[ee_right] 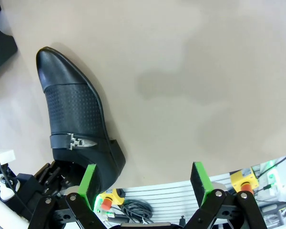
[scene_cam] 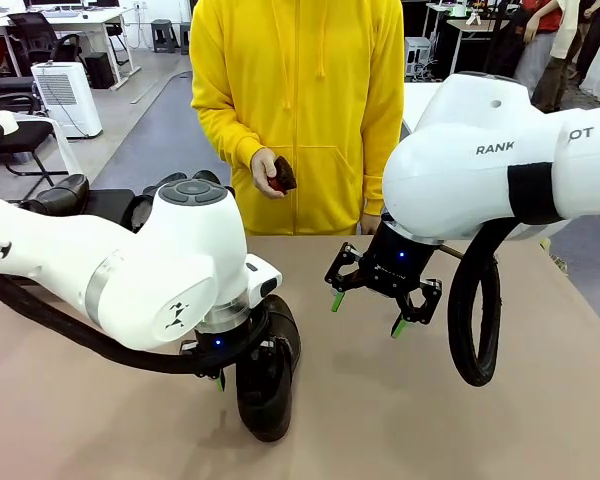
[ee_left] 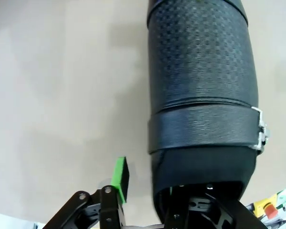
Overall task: Organize the shoes by placing them on the stand.
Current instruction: Place the Shoe from the middle of the table onto the Shoes Stand.
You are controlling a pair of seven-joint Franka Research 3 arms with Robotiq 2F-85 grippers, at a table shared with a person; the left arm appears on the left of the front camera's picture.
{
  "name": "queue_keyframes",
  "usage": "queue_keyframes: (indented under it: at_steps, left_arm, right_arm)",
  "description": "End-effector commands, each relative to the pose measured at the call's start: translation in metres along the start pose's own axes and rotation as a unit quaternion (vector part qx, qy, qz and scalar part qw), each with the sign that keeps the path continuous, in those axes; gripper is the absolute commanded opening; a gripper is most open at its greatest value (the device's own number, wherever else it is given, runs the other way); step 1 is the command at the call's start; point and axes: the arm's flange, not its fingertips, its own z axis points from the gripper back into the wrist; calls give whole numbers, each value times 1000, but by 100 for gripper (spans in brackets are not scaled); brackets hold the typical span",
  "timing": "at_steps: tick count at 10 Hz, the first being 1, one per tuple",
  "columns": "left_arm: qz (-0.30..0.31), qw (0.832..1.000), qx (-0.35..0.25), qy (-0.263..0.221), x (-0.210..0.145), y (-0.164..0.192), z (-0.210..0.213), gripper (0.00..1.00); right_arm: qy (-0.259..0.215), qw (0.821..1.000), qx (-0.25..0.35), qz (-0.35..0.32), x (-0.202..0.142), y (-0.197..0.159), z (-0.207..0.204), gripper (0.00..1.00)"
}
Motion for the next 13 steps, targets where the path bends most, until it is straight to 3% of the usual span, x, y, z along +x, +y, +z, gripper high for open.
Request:
queue_keyframes:
  at_steps: [1,8,10,13]
  left_arm:
    - [2,1000,15,5,-1,-10,-8,0]
    - [-24,1000,12,-7,-3,1,24,0]
    - [-35,999,15,-30,-2,29,68,0]
    - [-24,993,-36,-105,13,102,176,0]
  right_arm:
    - [-4,1000,-2,10,4,1,1,100]
    - [-4,1000,-2,10,4,1,1,100]
    - [-4,1000,-2,10,4,1,1,100]
    - [-4,1000,-2,10,4,1,1,100]
